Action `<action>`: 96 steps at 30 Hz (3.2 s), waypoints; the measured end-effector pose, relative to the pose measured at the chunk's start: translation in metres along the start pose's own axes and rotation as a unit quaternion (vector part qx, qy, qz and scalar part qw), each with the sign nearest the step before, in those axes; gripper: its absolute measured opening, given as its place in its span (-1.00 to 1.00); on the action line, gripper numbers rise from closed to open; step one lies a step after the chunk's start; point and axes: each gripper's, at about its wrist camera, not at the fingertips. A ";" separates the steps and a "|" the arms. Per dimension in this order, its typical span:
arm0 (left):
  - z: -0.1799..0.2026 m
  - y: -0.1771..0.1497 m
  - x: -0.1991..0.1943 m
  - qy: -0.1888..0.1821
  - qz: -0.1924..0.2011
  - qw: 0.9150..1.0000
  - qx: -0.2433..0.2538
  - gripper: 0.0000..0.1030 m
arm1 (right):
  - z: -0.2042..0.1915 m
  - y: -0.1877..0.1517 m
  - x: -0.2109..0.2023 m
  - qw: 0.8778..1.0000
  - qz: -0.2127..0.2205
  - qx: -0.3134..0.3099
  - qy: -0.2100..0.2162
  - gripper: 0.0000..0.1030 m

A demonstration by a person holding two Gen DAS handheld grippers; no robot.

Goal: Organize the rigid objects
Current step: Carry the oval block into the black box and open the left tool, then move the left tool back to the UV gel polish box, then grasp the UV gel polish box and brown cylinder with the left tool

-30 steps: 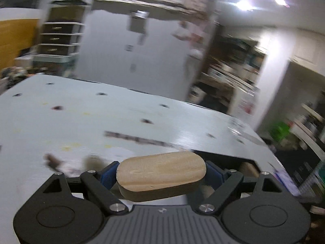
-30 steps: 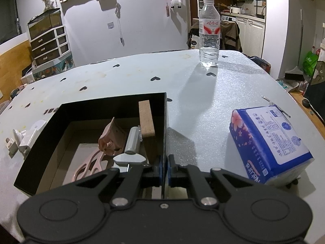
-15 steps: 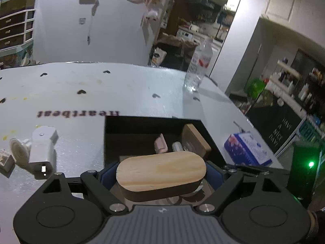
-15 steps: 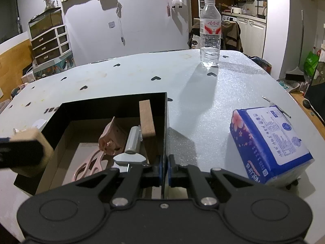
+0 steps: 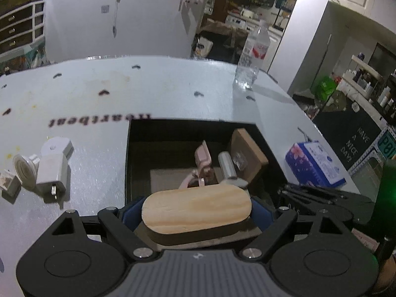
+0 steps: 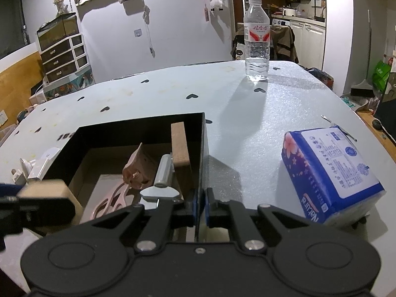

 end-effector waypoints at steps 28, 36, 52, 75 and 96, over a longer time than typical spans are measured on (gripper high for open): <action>0.008 -0.017 -0.009 -0.011 -0.018 1.000 0.019 0.99 | -0.001 0.001 0.000 1.000 -0.002 -0.004 0.000 -0.84; 0.015 -0.030 -0.033 -0.021 0.004 0.999 0.048 0.99 | 0.000 -0.001 0.000 1.000 0.001 -0.006 0.000 -0.84; -0.037 -0.084 -0.079 0.041 0.080 0.995 0.038 1.00 | 0.001 -0.002 -0.002 1.000 0.004 -0.002 0.004 -0.84; -0.204 -0.090 -0.062 0.180 0.113 0.977 0.035 1.00 | 0.026 -0.017 -0.010 0.996 0.019 0.074 0.045 -0.48; -0.266 -0.072 0.015 0.162 0.050 0.982 0.085 1.00 | -0.011 -0.032 -0.016 0.996 0.075 0.023 -0.049 -0.92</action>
Point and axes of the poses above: each gripper's, at about its wrist camera, not at the fingertips, and x roughly the way its jaws point, z to its right, y to its top, and after that the axes turned 11 degrees about x, right-handed
